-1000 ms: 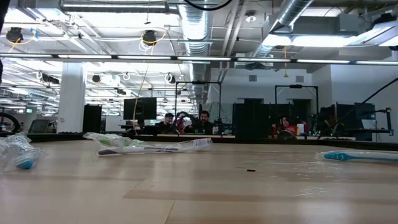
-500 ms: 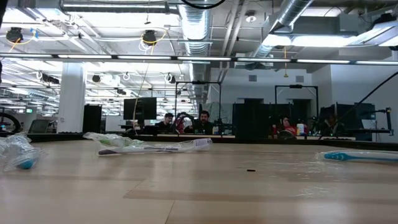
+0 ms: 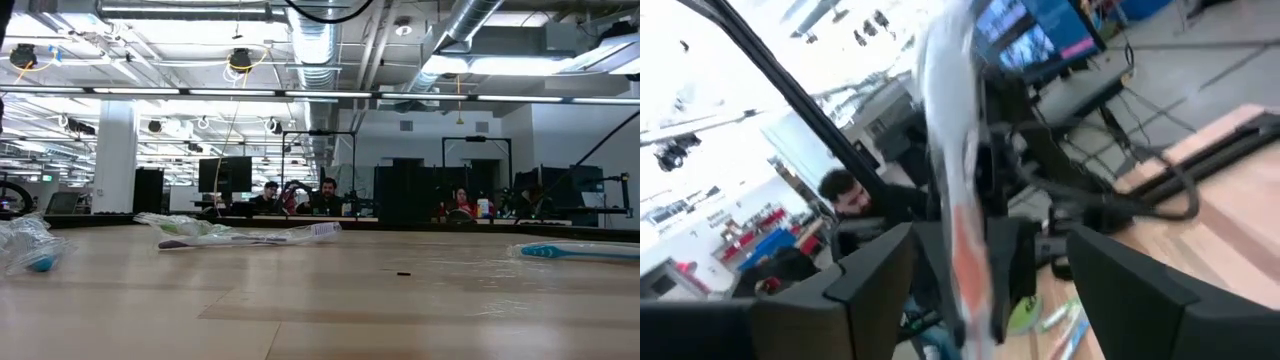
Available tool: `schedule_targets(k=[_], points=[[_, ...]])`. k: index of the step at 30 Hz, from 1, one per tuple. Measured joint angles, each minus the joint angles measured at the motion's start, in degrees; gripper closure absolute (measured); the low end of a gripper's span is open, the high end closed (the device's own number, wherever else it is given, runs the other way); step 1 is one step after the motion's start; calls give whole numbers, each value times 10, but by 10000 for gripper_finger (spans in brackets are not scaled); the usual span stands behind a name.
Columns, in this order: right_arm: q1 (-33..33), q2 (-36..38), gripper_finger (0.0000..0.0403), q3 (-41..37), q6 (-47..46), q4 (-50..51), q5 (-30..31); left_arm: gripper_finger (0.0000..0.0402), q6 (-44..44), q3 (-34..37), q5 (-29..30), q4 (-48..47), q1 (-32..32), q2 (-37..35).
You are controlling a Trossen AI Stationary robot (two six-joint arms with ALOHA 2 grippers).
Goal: Pick & Place toothbrushing station
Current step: Put the top orange toothbrush into the black organizer
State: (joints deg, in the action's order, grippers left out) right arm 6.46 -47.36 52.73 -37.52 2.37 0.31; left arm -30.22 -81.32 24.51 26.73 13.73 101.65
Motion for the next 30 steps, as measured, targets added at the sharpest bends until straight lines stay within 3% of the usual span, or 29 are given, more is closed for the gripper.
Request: schedule_targets(k=[21,30], points=[[-26,-26,151,0,-5,-57,-4,361,-7,0,-10,-14,-10,0],[-29,-26,214,0,-4,-54,-5,361,-29,0,-10,-36,-20,0]])
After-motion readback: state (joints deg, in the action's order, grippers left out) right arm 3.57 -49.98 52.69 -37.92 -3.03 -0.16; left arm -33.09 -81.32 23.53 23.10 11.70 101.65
